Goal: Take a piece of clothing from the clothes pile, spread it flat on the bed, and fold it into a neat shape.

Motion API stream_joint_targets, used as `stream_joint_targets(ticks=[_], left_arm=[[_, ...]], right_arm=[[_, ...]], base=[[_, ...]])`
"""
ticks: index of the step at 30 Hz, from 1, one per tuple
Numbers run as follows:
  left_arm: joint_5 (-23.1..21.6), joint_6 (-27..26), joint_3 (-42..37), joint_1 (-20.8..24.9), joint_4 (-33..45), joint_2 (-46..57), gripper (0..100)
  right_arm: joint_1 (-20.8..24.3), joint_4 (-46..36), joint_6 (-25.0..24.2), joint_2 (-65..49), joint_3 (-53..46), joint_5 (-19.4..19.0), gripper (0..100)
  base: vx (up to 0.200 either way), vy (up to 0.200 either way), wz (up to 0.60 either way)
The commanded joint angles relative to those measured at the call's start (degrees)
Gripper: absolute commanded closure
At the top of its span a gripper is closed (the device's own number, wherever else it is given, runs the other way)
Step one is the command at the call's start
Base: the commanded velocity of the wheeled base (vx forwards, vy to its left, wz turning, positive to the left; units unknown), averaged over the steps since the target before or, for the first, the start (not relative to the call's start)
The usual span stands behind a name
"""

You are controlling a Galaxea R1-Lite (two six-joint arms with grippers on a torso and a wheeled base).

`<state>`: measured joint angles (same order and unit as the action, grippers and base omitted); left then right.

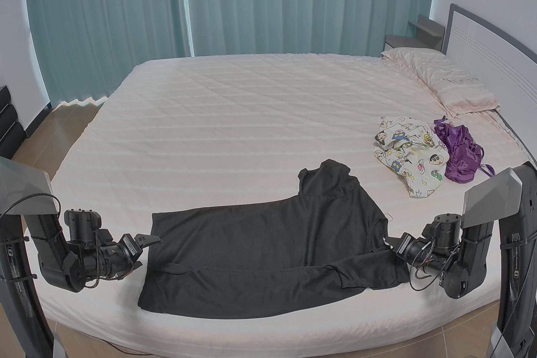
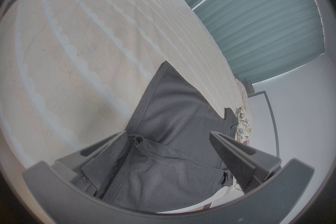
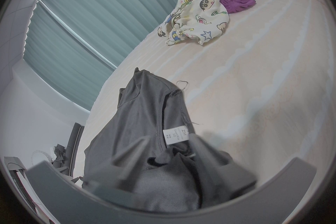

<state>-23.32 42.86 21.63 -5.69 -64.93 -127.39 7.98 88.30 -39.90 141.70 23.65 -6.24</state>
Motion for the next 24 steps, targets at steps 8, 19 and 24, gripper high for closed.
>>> stream_joint_targets(ticks=[8, 19, 24], left_arm=[[0.21, 0.64, -0.01, -0.11, -0.55, 0.04, 0], [0.38, 2.49, -0.44, -0.20, -3.63, -0.14, 0], [1.44, 2.58, -0.36, -0.11, -3.63, -0.31, 0]], right_arm=[[-2.45, -0.76, -0.44, -4.33, 0.70, 0.00, 0], [-1.31, -0.49, -7.03, -6.88, -3.96, 0.79, 0], [-1.22, -0.23, -7.21, -6.88, -4.31, 0.70, 0]], base=[[0.000, 0.000, 0.00], [0.127, 0.000, 0.00], [0.000, 0.000, 0.00]])
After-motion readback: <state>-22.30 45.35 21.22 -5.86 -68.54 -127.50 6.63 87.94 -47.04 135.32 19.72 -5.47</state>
